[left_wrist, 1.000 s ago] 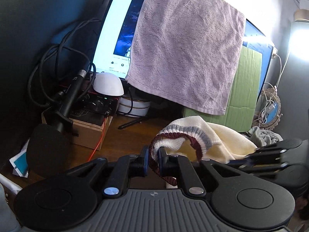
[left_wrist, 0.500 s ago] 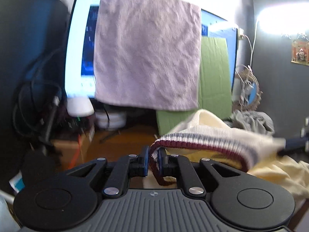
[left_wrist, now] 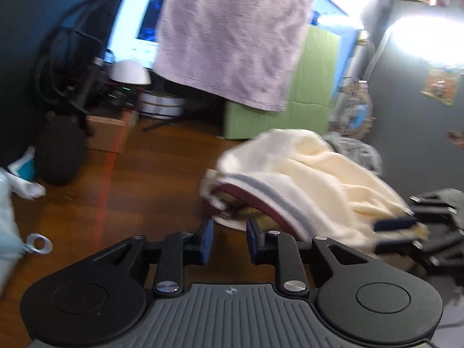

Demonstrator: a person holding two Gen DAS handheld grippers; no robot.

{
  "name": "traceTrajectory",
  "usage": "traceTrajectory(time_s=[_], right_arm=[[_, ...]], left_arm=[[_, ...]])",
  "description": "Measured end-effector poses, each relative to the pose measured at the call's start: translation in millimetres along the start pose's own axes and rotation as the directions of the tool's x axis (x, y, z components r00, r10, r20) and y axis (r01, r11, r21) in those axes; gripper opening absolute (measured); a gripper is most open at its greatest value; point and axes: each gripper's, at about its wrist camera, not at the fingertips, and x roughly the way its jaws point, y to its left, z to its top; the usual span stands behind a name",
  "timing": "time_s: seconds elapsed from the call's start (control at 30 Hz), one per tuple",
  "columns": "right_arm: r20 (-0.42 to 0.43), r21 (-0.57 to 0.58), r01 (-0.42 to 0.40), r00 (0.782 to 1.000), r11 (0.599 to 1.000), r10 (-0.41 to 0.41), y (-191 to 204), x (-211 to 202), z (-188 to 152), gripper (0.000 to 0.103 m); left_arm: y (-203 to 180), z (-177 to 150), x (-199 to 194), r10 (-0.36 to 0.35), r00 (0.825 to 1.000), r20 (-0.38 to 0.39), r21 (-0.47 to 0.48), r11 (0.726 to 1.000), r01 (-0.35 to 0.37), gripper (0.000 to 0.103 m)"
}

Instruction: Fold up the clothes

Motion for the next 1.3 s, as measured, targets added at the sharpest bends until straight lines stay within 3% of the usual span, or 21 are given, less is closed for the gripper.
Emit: traceTrajectory(time_s=[0.07,0.1,0.2,0.3,0.4,0.43,0.5,0.53,0.57,0.67,0.8,0.93,1.17,1.3], right_arm=[[0.004,0.025,-0.034,0.999,0.999,0.034,-9,-3,-3,0.037],[0.003,0.041,-0.051,0.999,0.998,0.051,-13,-4,-4,0.041],[-0.005,0.112,-0.092,0.996,0.989,0.093,-25,3,-7,0.041],[0.001,0.184,-0.133,0.991,0.974,0.135,-36,9,-8,0.041],[-0.004,0.233,-0.148,0.988,0.961,0.153,-44,17,-7,0.042],[-0.008,0.247,-0.152,0.987,0.957,0.159,-46,21,-7,0.042],[-0.011,0.263,-0.162,0.985,0.951,0.171,-48,27,-6,0.041],[-0.012,0.267,-0.165,0.985,0.949,0.174,-48,29,-6,0.041],[-0.012,0.268,-0.164,0.985,0.949,0.174,-48,30,-6,0.041],[-0.009,0.275,-0.164,0.985,0.947,0.173,-47,33,-4,0.042],[0.002,0.315,-0.169,0.984,0.934,0.178,-52,34,-3,0.042],[0.033,0.344,-0.216,0.975,0.914,0.218,-53,38,3,0.042],[0.073,0.322,-0.255,0.967,0.912,0.244,-50,33,17,0.042],[-0.002,0.386,-0.236,0.967,0.892,0.256,-56,53,22,0.041]], left_arm=[[-5,-3,4,-0.088,0.996,-0.004,0.026,0.996,0.088,0.037],[-8,-4,7,-0.123,0.992,-0.005,0.039,0.992,0.123,0.04],[-11,-6,18,-0.218,0.976,-0.017,0.041,0.975,0.219,0.044],[-9,-4,30,-0.226,0.974,-0.013,-0.011,0.974,0.226,0.058],[-5,-2,39,-0.219,0.976,0.001,-0.051,0.974,0.219,0.058],[-4,-1,41,-0.229,0.973,0.009,-0.073,0.971,0.229,0.056],[0,-2,46,-0.277,0.961,0.023,-0.125,0.953,0.277,0.034],[2,-3,48,-0.292,0.956,0.027,-0.146,0.945,0.293,0.01],[4,-3,49,-0.303,0.952,0.03,-0.165,0.938,0.304,0.007],[10,-5,40,-0.274,0.959,0.075,-0.181,0.942,0.284,0.006],[26,-9,26,-0.265,0.957,0.12,-0.243,0.926,0.287,0.006],[30,-13,20,-0.242,0.963,0.119,-0.251,0.931,0.265,0.006],[29,-16,24,-0.253,0.96,0.119,-0.246,0.929,0.275,0.006],[28,-16,25,-0.248,0.961,0.118,-0.234,0.934,0.27,0.006]])
